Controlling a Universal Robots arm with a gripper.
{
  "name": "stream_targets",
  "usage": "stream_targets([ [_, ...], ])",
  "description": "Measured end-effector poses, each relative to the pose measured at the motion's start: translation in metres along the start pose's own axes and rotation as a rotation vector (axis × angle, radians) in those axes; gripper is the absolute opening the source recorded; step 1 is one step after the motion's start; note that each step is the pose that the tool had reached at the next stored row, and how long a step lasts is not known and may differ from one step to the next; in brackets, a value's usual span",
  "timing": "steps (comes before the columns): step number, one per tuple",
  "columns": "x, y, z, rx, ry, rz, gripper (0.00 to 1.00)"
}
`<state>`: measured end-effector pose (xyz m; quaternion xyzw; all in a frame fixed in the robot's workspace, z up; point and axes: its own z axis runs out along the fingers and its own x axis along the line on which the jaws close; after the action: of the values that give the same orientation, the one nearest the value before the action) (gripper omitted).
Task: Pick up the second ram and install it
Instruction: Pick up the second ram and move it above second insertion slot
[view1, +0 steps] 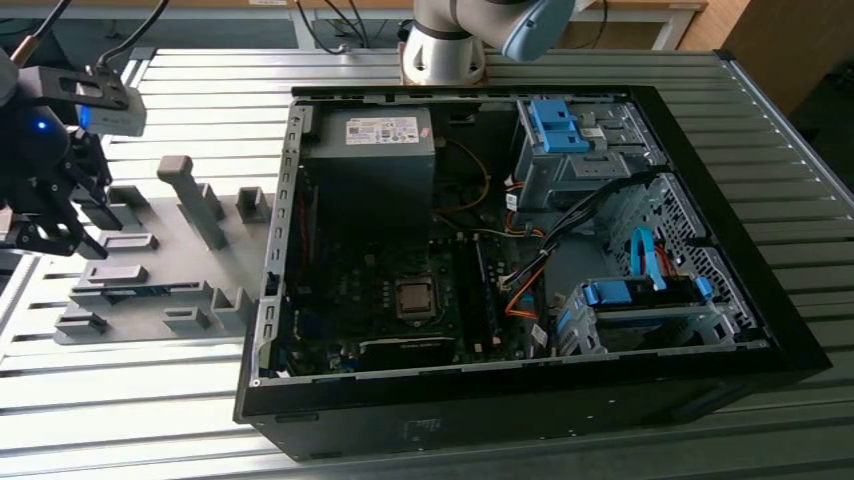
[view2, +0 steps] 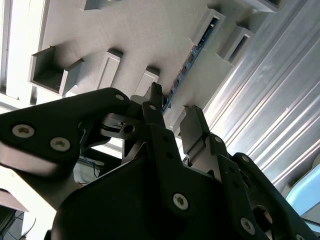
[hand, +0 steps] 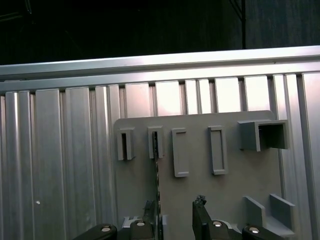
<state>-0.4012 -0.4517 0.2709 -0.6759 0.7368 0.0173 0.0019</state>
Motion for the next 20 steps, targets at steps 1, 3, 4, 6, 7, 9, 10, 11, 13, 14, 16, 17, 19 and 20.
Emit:
stream_targets([
  [1,0.0001,0.0001,0.0006,-0.0002,0.0001,-0.001,0.42],
  [3,0.0002,0.0001,0.0011,-0.0002,0.0002,-0.003,0.42],
  [4,0.0002,0.0001,0.0011,-0.0003,0.0003,-0.003,0.42],
  [6,0.0002,0.0,0.0022,0.0004,-0.0001,-0.003,0.42],
  [7,0.0003,0.0,0.0032,0.0009,0.0,-0.004,0.42],
  [9,0.0004,-0.0001,0.0054,0.0018,0.0,-0.006,0.42],
  [10,0.0004,-0.0001,0.0069,0.002,0.0,-0.008,0.42],
  [11,0.0007,-0.0001,0.0085,0.0021,0.0001,-0.01,0.42],
  [13,0.0014,-0.0002,0.0115,0.0021,0.0001,-0.013,0.42],
  [14,0.0019,-0.0002,0.0127,0.0019,0.0002,-0.015,0.42],
  [16,0.0023,-0.0001,0.0139,0.0019,0.0003,-0.018,0.42],
  [17,0.0023,-0.0001,0.0139,0.0021,0.0004,-0.018,0.42],
  [19,0.0023,-0.0002,0.0139,0.0026,0.0002,-0.018,0.42],
  [20,0.0023,-0.0002,0.0139,0.0028,0.0002,-0.018,0.42],
])
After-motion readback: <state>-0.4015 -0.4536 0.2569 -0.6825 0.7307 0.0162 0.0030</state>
